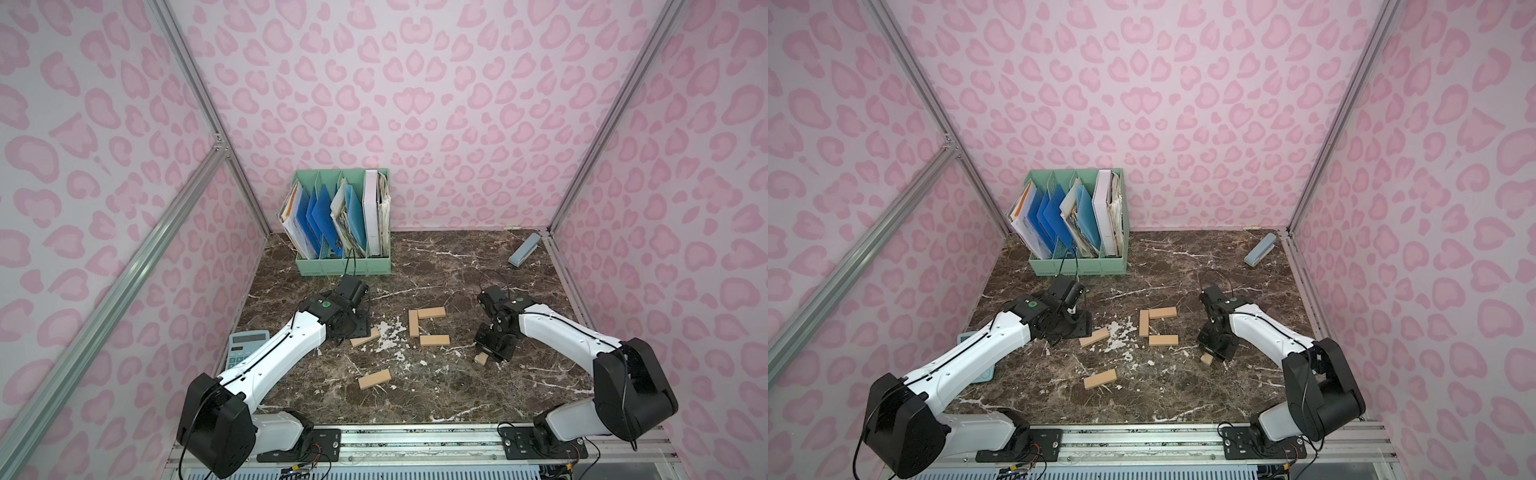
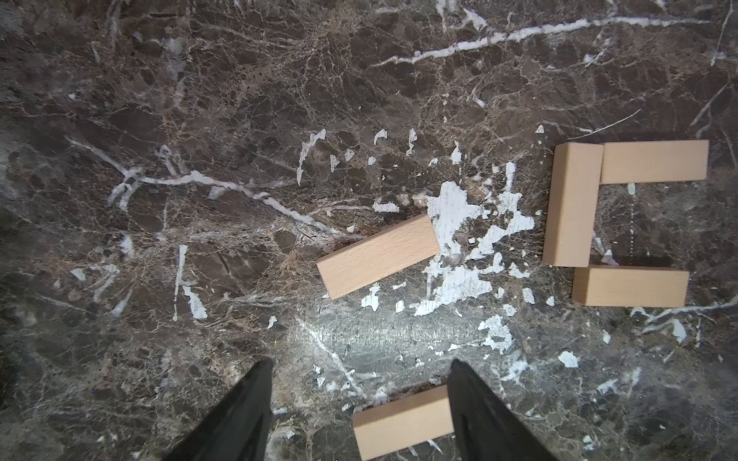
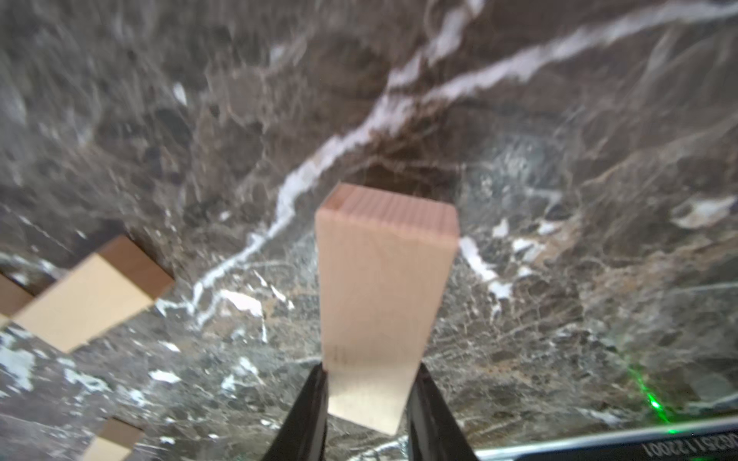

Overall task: Assemble the number 6 with building blocks
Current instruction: Pick up the building block from the center of the board, then assemble the building block at the center of the board.

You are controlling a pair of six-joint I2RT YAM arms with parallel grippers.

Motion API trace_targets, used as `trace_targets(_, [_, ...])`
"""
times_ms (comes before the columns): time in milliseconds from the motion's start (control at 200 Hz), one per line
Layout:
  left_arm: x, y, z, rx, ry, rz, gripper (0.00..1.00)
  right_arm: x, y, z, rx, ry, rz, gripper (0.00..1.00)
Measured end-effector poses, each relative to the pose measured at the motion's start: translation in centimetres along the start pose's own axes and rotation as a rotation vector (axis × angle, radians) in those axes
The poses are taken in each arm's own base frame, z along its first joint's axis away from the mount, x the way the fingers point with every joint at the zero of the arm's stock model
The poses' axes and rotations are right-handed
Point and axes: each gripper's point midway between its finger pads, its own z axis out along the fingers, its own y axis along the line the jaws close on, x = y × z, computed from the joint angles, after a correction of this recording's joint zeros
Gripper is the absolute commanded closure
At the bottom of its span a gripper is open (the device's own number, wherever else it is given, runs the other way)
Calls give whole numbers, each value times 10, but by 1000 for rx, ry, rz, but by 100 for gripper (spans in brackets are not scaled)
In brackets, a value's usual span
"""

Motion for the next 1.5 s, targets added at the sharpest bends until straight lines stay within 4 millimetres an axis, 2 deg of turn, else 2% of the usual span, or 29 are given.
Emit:
trace_targets(230, [7, 4, 0, 1, 3, -3, 27, 36, 19, 4, 4, 54, -228, 75])
trace_targets(385, [10, 6, -2, 3, 2, -9, 27, 44, 32, 13, 12, 78, -338, 75])
trace_targets(610, [12, 10, -8, 5, -11, -24, 27, 47, 49, 24, 0, 89, -446, 74])
trace_targets(895, [20, 18, -10, -4, -15, -46, 27, 48, 49, 31, 11, 107, -534, 67])
trace_targets(1220, [22, 20, -10, -9, -18, -53, 27, 49, 52, 38, 5, 121, -573, 68])
trace_targets(1500, [21, 20, -10, -10, -22, -56, 27, 48, 65, 40, -11, 129, -594, 68])
